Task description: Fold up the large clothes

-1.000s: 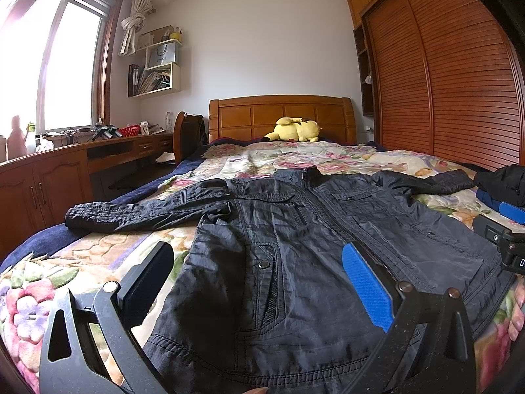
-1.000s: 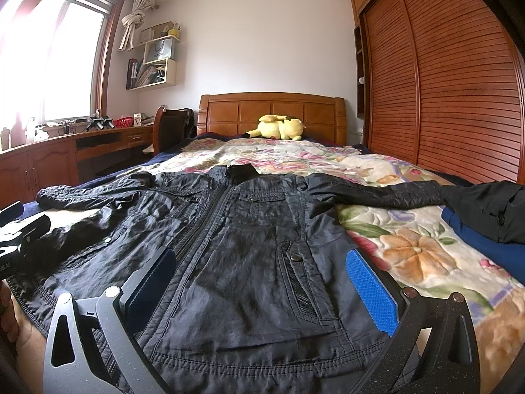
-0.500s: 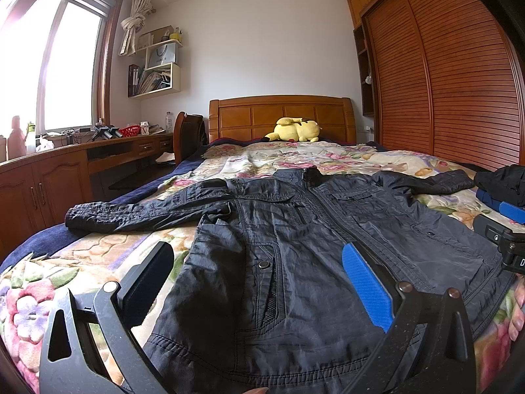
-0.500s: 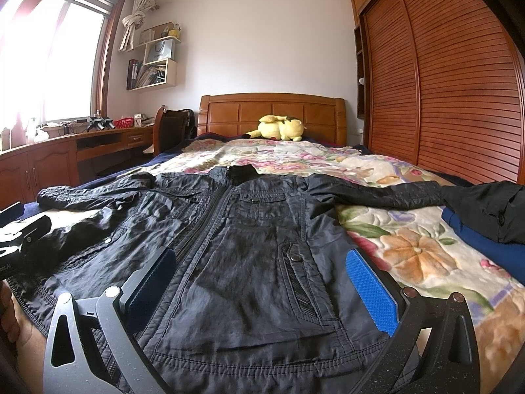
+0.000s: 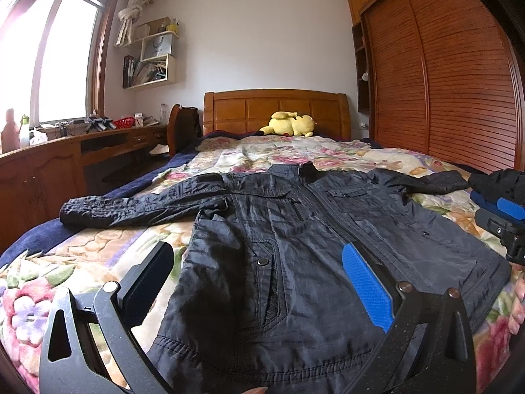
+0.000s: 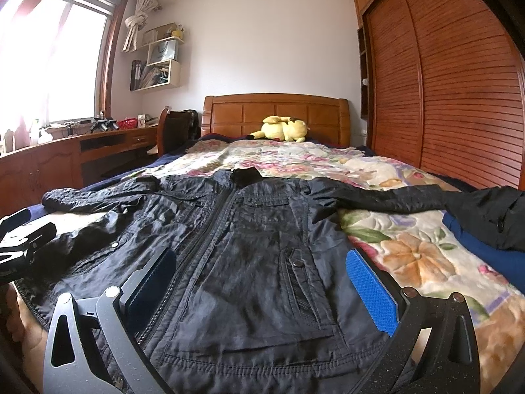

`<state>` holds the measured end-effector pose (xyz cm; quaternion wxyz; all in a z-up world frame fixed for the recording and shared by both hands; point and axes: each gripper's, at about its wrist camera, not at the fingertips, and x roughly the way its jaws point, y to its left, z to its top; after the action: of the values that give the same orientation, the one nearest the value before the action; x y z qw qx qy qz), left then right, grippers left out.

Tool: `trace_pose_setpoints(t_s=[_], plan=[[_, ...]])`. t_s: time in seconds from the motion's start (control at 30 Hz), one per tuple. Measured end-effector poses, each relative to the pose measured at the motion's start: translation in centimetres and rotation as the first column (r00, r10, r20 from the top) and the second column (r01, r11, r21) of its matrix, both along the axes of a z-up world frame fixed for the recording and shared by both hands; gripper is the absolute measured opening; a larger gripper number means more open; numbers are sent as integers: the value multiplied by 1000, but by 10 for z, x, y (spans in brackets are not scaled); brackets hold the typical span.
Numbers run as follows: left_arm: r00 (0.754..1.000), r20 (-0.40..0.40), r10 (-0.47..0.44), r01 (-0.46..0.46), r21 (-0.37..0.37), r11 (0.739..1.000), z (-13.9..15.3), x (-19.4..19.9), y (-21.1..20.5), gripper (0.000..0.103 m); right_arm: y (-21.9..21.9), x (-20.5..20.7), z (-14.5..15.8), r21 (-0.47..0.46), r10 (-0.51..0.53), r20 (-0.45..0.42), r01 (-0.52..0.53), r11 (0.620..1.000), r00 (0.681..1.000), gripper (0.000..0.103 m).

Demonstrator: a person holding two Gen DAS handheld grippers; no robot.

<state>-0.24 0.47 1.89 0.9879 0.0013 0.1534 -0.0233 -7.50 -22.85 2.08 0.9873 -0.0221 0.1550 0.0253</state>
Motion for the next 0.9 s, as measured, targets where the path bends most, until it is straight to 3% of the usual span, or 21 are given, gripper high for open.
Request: trace_pose_setpoints(t_s=[0.43, 0.7, 0.9], plan=[[1000, -14, 10, -10, -2, 1000, 28, 15, 16, 103, 24, 16, 31, 14, 53, 33, -54, 998, 998, 103], [999, -27, 36, -35, 58, 998, 37, 29, 41, 103, 37, 54, 21, 46, 107, -27, -105, 993, 994, 103], [994, -98, 38, -28, 110, 994, 27, 54, 69, 103, 47, 83, 24, 71, 148, -77, -143, 987, 986, 103]])
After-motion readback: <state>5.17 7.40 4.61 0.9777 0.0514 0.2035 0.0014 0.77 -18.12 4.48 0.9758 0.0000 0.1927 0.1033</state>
